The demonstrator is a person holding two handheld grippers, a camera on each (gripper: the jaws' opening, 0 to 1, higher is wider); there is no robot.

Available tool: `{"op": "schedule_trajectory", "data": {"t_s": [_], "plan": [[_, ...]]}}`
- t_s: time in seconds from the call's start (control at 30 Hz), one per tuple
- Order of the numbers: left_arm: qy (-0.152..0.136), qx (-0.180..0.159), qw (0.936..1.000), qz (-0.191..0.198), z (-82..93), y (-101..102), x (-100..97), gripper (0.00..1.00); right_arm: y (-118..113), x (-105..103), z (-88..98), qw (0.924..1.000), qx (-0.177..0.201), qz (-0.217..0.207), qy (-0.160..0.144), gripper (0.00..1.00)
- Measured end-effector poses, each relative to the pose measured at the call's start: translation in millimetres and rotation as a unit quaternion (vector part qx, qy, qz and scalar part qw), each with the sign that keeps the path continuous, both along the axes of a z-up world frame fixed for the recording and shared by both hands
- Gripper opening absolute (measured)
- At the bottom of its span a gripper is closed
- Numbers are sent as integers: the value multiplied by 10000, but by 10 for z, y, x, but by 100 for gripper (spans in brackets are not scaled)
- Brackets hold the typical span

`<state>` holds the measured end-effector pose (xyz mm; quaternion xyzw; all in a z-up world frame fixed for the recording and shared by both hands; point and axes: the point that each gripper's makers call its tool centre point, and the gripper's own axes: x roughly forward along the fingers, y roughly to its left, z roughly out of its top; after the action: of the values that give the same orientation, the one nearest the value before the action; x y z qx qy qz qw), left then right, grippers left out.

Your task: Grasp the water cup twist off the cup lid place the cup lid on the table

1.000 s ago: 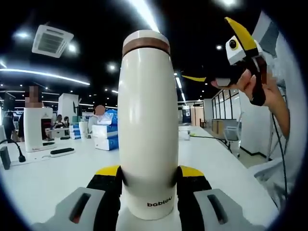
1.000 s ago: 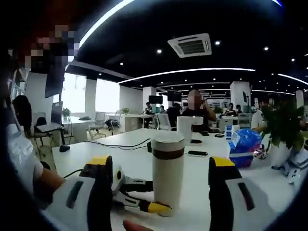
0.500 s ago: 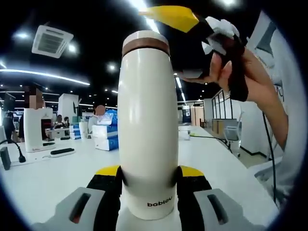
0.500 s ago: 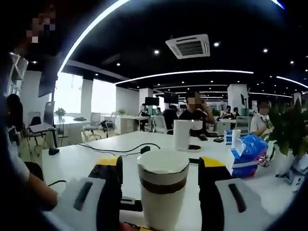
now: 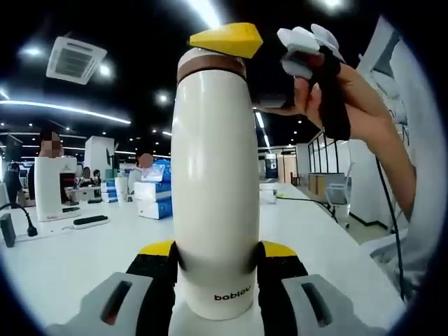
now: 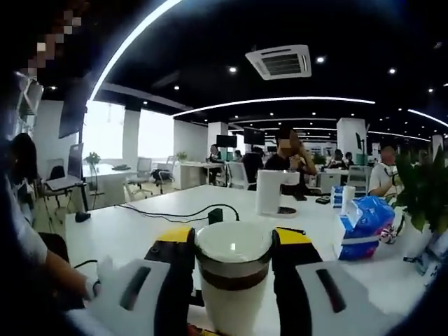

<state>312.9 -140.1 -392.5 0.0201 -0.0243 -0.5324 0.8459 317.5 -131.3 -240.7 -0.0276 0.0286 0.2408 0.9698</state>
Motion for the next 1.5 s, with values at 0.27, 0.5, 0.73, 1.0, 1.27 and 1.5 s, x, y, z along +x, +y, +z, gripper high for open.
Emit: {"op": "schedule_trajectory", "data": {"t_s": [0.27, 0.5, 0.73, 1.0, 1.27, 1.5], "plan": [[14, 37, 10000, 13, 9, 1, -10, 46, 46, -27, -23, 9980, -174, 590, 148, 45], [41, 19, 10000, 8, 12, 3, -12, 46, 64, -30, -38, 9942, -276, 1012, 250, 45], [25, 27, 10000, 1, 13, 7, -4, 46, 92, -44, -47, 9819, -428, 1808, 357, 45], [19, 21, 10000, -3, 13, 2, -4, 46, 101, -48, -47, 9659, -471, 2513, 393, 45], [13, 19, 10000, -4, 9, 1, -5, 46, 119, -72, -49, 9511, -564, 3015, 355, 45], [13, 12, 10000, -1, 7, 0, -15, 46, 125, -87, -47, 9304, -585, 3601, 367, 45]]}}
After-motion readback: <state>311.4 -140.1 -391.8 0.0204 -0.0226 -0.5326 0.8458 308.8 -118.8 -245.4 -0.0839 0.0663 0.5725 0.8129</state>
